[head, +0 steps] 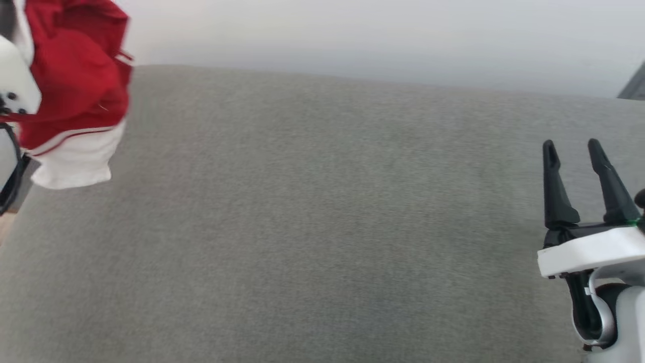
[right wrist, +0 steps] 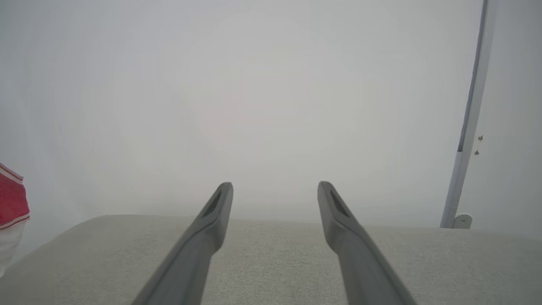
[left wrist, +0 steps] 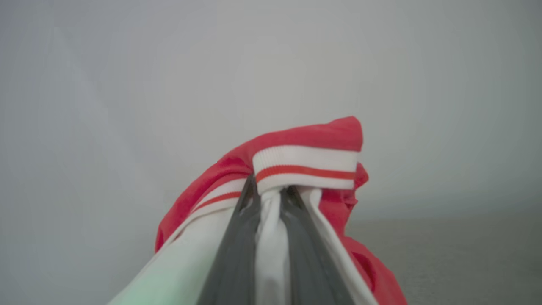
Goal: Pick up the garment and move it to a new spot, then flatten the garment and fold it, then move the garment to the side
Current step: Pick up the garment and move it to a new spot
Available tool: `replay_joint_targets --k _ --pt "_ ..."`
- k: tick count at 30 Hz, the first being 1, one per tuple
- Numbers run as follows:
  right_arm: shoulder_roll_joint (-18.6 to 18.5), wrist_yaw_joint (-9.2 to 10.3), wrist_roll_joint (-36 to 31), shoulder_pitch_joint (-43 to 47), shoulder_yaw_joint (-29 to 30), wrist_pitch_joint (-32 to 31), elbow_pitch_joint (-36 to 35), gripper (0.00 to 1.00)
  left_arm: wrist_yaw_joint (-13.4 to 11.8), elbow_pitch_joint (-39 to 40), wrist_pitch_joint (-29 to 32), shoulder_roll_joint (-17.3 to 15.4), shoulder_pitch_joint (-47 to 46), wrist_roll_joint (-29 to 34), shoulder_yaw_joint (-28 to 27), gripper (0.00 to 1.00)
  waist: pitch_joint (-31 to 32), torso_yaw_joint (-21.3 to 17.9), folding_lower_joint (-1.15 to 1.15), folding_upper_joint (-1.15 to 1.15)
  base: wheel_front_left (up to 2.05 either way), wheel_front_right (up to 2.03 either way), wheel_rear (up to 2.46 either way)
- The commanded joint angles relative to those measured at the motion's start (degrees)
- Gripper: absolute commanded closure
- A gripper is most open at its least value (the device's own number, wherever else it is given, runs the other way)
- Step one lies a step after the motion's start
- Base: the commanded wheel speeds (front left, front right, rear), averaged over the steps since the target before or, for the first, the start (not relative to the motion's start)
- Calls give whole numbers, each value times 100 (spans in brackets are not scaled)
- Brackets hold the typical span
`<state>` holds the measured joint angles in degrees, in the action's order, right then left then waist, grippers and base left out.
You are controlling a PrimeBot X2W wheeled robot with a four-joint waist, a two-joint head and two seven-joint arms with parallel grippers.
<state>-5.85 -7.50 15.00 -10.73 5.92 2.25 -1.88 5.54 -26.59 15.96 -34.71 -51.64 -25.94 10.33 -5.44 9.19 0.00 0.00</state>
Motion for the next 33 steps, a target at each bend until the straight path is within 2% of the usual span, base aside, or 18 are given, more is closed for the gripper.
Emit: replay_joint_targets --k 1,7,11,19,25,33 --pt "11 3 -1 79 78 48 -36 0 -107 469 212 -39 168 -77 8 100 79 -173 0 0 0 0 0" --pt "13 2 10 115 333 97 -78 0 -349 2013 939 -102 595 -165 80 100 120 -630 0 0 0 0 0" --pt "39 2 20 152 458 113 -100 0 -436 2646 1271 -88 706 -222 160 100 110 -881 0 0 0 0 0" --pt "137 2 8 154 682 209 -135 0 -425 3835 1906 123 597 -260 642 100 -50 -1542 0 0 0 0 0" --pt "263 2 -5 186 620 316 -94 0 -387 4189 2287 528 519 -344 1232 100 -270 -1992 0 0 0 0 0" --pt "297 2 103 134 394 498 189 0 -334 3748 2439 877 1141 -471 1894 100 -467 -2279 0 0 0 0 0"
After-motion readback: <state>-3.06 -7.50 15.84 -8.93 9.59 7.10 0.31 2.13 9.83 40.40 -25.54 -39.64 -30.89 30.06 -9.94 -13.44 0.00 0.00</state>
